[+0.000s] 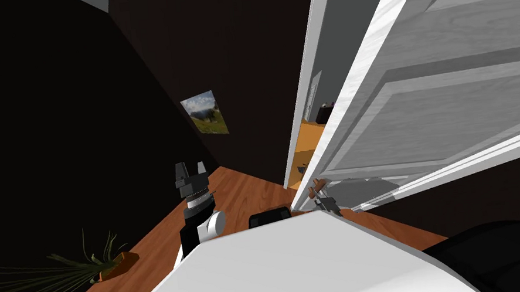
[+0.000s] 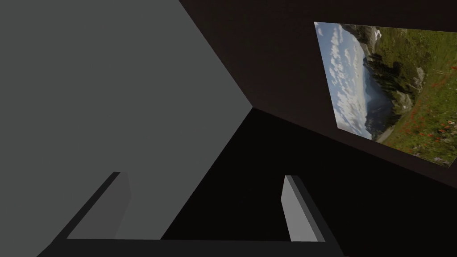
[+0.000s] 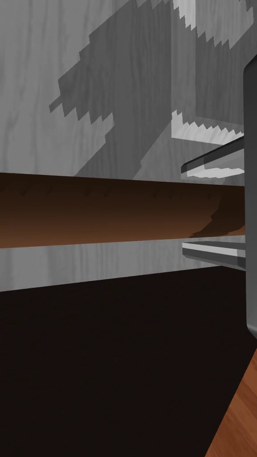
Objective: Pull the door open
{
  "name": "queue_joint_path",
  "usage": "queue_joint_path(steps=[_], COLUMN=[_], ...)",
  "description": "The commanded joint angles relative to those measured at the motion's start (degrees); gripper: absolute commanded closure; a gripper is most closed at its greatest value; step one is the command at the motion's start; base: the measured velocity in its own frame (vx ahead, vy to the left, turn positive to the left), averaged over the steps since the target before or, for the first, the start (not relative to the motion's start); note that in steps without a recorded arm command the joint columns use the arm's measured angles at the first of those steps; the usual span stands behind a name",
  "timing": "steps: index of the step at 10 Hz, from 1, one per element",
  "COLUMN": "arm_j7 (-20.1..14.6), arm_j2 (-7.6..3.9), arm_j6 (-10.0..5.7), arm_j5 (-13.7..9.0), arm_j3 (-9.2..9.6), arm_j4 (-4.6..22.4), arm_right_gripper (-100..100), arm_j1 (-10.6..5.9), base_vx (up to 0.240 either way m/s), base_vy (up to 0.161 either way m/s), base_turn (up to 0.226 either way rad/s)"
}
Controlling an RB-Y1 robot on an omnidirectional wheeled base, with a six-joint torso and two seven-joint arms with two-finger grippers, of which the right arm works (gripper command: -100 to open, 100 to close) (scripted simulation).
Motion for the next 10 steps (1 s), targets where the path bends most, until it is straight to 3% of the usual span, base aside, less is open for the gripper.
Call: queue_joint_path(steps=[1, 9, 10], arm_j7=[-0.6, -4.0, -3.6], arm_j2=[-0.47, -3.27, -3.08], arm_j6=[-0.63, -4.39, -3.93], arm_j5=[0.3, 2.0, 1.8], arm_j3=[0.29, 1.98, 1.80], arm_j4=[0.6, 4.3, 3.9], arm_right_gripper=[100, 100, 100], arm_j1=[-0.19, -1.29, -1.22], base_vx=[-0.140, -0.226, -0.102], base_vy=[-0.005, -0.027, -0.015], base_turn=[0.113, 0.131, 0.025])
